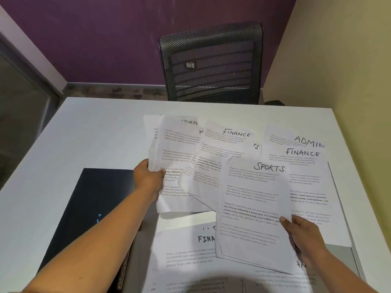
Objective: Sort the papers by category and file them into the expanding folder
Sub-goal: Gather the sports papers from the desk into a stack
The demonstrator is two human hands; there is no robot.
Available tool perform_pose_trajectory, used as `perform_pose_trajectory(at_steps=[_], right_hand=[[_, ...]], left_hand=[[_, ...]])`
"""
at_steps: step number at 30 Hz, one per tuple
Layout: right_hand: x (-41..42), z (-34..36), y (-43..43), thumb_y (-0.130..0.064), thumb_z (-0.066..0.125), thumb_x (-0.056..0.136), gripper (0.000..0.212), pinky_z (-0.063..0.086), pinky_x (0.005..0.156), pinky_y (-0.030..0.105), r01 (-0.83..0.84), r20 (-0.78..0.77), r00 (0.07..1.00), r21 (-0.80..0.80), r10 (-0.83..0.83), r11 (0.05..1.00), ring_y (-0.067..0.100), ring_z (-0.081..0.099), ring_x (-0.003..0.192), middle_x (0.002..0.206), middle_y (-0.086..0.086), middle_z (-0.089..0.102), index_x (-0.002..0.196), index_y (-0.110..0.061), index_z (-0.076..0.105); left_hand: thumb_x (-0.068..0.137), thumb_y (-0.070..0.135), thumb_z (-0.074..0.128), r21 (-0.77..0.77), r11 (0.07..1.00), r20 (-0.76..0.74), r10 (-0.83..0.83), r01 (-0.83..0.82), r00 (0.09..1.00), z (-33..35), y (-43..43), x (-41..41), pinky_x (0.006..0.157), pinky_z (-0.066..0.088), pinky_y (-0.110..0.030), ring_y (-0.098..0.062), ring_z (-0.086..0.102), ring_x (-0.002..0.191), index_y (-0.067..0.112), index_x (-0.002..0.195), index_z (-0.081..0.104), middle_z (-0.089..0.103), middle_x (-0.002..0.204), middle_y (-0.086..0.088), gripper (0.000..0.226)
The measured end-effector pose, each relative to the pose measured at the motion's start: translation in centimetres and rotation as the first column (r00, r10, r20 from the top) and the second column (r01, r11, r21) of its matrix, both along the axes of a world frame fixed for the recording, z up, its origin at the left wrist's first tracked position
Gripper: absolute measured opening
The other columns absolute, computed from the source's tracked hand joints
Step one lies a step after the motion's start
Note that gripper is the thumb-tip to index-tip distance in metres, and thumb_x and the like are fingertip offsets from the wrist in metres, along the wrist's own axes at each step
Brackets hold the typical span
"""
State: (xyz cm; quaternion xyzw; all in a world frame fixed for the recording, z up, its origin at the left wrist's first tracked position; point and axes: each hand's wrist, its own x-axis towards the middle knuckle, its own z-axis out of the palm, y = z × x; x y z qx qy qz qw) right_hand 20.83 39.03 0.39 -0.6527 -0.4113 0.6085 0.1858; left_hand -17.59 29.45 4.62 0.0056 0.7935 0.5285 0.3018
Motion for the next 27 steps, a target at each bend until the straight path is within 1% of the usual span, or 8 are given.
perform_pose_trajectory(at_steps=[4,8,12,14,16,20,23,27], right_hand=[[0.2,-0.1,0.2,-0.011,0.066,0.094,0.017,0.019,0.034,0.013,-0.022,0.003,1.0,-0.011,0.022,1.0,0.01,0.019,0.029,0.036,0.0,0.032,0.077,-0.008,0.065],[0.0,0.1,0.3,-0.011,0.067,0.093,0.02,0.019,0.034,0.013,-0.031,0.028,0.999,0.0,0.031,1.0,0.01,0.021,0.028,0.037,0.001,0.034,0.074,-0.007,0.065],[-0.2,0.0,0.4,-0.011,0.066,0.094,0.018,0.02,0.033,0.012,-0.034,0.047,0.998,0.001,0.034,0.999,0.01,0.022,0.027,0.036,0.0,0.038,0.075,-0.009,0.065],[-0.1,-0.3,0.4,-0.012,0.067,0.094,0.015,0.02,0.033,0.013,-0.031,0.051,0.998,0.0,0.031,1.0,0.01,0.022,0.028,0.037,-0.001,0.038,0.079,-0.008,0.066],[0.1,-0.6,0.5,-0.013,0.068,0.093,0.013,0.02,0.034,0.013,-0.03,0.066,0.997,0.0,0.03,1.0,0.011,0.023,0.029,0.038,0.0,0.038,0.081,-0.008,0.068],[0.3,-1.1,0.5,-0.014,0.069,0.092,0.011,0.02,0.036,0.014,-0.012,0.037,0.999,-0.015,0.012,1.0,0.012,0.022,0.032,0.044,0.002,0.037,0.09,-0.003,0.072],[0.2,-1.0,0.5,-0.012,0.067,0.093,0.01,0.02,0.033,0.014,0.007,0.015,1.0,-0.029,-0.006,1.0,0.011,0.021,0.03,0.043,0.0,0.037,0.091,-0.002,0.071],[-0.3,0.0,0.4,-0.008,0.064,0.095,0.015,0.019,0.03,0.014,0.013,-0.013,1.0,-0.036,-0.013,0.999,0.008,0.021,0.027,0.038,-0.006,0.04,0.08,-0.007,0.065]], left_hand=[[0.077,-0.01,0.072,-0.067,0.996,-0.084,-0.061,0.055,0.995,-0.4,0.6,0.0,0.063,0.052,-0.024,-0.013,0.063,0.077,0.021,0.117,0.052,0.065,0.097,0.003,0.055],[0.092,0.008,0.064,-0.032,0.995,-0.077,-0.092,0.089,0.993,-0.8,1.5,0.3,0.067,0.055,-0.025,-0.022,0.069,0.08,0.014,0.098,0.065,0.072,0.093,-0.004,0.008],[0.094,0.007,0.056,-0.189,0.965,-0.188,-0.217,0.182,0.958,-1.5,2.1,0.7,0.062,0.051,-0.021,-0.023,0.061,0.079,0.009,0.109,0.059,0.068,0.102,-0.01,0.015],[0.088,0.011,0.065,-0.41,0.904,-0.413,-0.304,0.123,0.859,-2.1,2.1,0.8,0.092,0.049,-0.033,-0.028,0.058,0.108,0.01,0.135,0.046,0.055,0.131,-0.011,0.051],[0.085,0.018,0.069,-0.471,0.879,-0.589,-0.377,0.075,0.715,-2.0,2.2,1.6,0.097,0.044,-0.041,-0.031,0.054,0.115,0.011,0.131,0.052,0.053,0.13,-0.012,0.049],[0.085,0.038,0.07,-0.445,0.786,-0.36,-0.597,0.43,0.717,-2.6,3.8,4.6,0.076,0.047,-0.031,-0.021,0.059,0.091,0.01,0.111,0.06,0.059,0.109,-0.008,0.039],[0.075,0.047,0.077,-0.547,0.709,-0.238,-0.641,0.445,0.73,-3.3,4.7,6.3,0.085,0.053,-0.044,-0.031,0.058,0.104,0.007,0.113,0.052,0.054,0.114,-0.012,0.061],[0.072,0.031,0.086,-0.57,0.717,-0.189,-0.589,0.4,0.786,-3.5,5.5,6.9,0.089,0.048,-0.043,-0.034,0.054,0.113,0.004,0.124,0.043,0.047,0.124,-0.013,0.072]])
